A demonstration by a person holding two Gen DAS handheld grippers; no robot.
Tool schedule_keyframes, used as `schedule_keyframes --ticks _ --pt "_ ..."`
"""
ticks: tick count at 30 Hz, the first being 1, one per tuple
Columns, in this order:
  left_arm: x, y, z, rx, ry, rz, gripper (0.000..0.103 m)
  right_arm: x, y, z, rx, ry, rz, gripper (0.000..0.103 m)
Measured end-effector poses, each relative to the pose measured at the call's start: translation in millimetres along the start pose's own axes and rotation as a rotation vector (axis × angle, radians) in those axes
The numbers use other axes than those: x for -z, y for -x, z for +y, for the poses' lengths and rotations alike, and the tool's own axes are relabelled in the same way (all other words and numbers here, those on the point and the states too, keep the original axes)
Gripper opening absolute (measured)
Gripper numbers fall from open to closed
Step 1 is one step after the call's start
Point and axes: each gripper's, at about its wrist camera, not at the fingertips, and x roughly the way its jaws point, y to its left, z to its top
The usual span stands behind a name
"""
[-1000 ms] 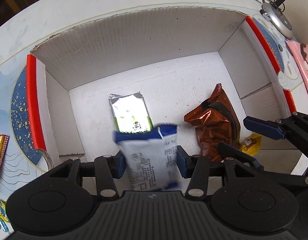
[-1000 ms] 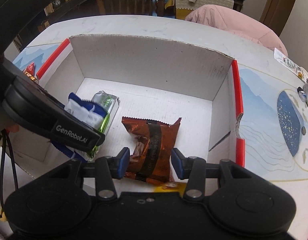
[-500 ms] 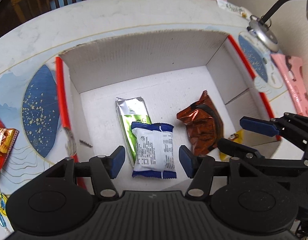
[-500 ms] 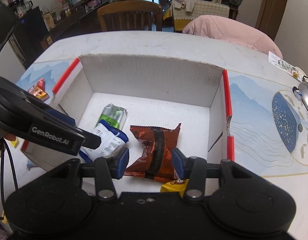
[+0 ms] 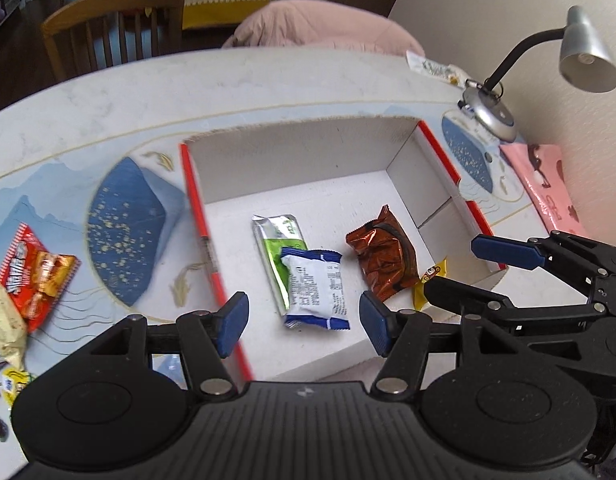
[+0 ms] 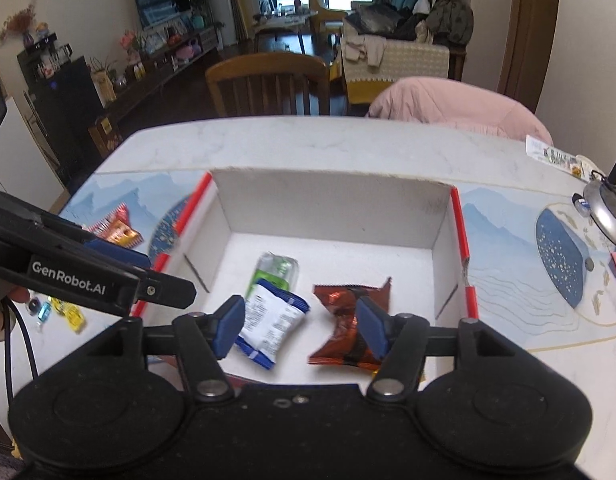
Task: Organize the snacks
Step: 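Move both tools back over the remaining snacks on the mat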
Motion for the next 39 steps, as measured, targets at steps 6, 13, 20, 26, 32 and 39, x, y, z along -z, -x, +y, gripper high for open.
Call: schedule_keyframes --ticks 6,13,20,26,32,39 --pt "17 37 16 0.010 -0.024 -0.075 0.060 1 13 29 -0.009 -0.016 -0.039 0.067" --pt "41 73 51 -0.009 -0.019 -0.160 0.069 2 20 66 -0.034 -0.013 -0.073 0.081" --pt "69 99 97 -0.015 0.015 -0.207 0.074 7 18 112 -0.080 0.012 -0.100 0.099" --pt "89 112 140 -0.016 0.073 -0.214 0.078 11 10 147 -0.108 0.029 -0.108 0.103" --pt "109 121 192 -0.031 0.146 -0.213 0.080 19 -8 179 -0.111 0.044 -0.073 0.103" --pt "133 111 248 -0.104 0.225 -0.166 0.080 31 -38 208 -0.118 0.102 0.005 0.103"
